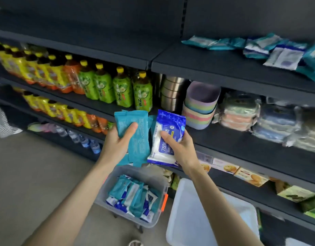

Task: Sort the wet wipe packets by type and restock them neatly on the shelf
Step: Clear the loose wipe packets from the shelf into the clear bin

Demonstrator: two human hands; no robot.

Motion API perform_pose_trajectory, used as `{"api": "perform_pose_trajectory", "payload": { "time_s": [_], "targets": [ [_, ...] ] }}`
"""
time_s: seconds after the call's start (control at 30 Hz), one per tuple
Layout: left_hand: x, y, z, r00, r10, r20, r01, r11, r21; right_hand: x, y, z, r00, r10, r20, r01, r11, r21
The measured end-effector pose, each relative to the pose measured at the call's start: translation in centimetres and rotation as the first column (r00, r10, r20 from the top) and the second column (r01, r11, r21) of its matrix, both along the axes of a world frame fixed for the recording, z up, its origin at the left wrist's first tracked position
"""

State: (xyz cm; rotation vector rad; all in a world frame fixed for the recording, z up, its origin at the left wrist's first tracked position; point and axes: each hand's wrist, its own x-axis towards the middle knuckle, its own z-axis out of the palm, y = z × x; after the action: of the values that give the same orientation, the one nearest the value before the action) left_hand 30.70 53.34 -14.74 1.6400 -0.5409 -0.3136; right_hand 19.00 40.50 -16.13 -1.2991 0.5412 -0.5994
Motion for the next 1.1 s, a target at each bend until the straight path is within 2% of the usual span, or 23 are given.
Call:
{"api": "perform_pose_trajectory", "payload": {
  "time_s": [0.17, 0.27, 0.33, 0.53, 0.67, 0.8, 0.97, 1.1],
  "targets": [
    [8.2, 1.0, -8.8, 0.983, 0.007, -0.184, 0.026, 0.985, 0.173, 7.5, 0.6, -8.7, 0.988, -0.002, -0.155, 0.020, 0.993, 0.117],
    [12.3, 1.6, -14.6, 0.959, -0.031, -0.281, 0.107, 0.960, 0.257, 11.0, 1.2, -14.4, 0.959, -0.016, -0.281, 0.070, 0.980, 0.184],
    [14.5, 2.3, -18.4, 0.927, -0.073, -0.368, 0.193, 0.934, 0.300, 12.7, 1.9, -18.3, 0.929, -0.026, -0.369, 0.093, 0.982, 0.166],
    [20.4, 3.6, -31.0, 0.848, -0.180, -0.499, 0.429, 0.785, 0.446, 17.0, 4.8, -30.8, 0.789, -0.106, -0.605, 0.174, 0.983, 0.056],
    [23.1, 3.7, -39.0, 0.791, -0.225, -0.568, 0.554, 0.658, 0.510, 18.9, 7.4, -39.2, 0.689, -0.221, -0.691, 0.319, 0.948, 0.016],
    [24.6, 4.0, -46.3, 0.783, -0.257, -0.566, 0.591, 0.594, 0.547, 20.0, 8.5, -46.4, 0.597, -0.274, -0.754, 0.377, 0.925, -0.037],
    [25.3, 2.7, -53.2, 0.811, -0.244, -0.532, 0.556, 0.604, 0.571, 21.6, 8.1, -53.2, 0.577, -0.302, -0.759, 0.386, 0.919, -0.073],
    [25.3, 1.7, -56.6, 0.844, -0.333, -0.421, 0.531, 0.631, 0.566, 22.6, 7.2, -56.3, 0.392, -0.294, -0.872, 0.267, 0.943, -0.197]
  ]
}}
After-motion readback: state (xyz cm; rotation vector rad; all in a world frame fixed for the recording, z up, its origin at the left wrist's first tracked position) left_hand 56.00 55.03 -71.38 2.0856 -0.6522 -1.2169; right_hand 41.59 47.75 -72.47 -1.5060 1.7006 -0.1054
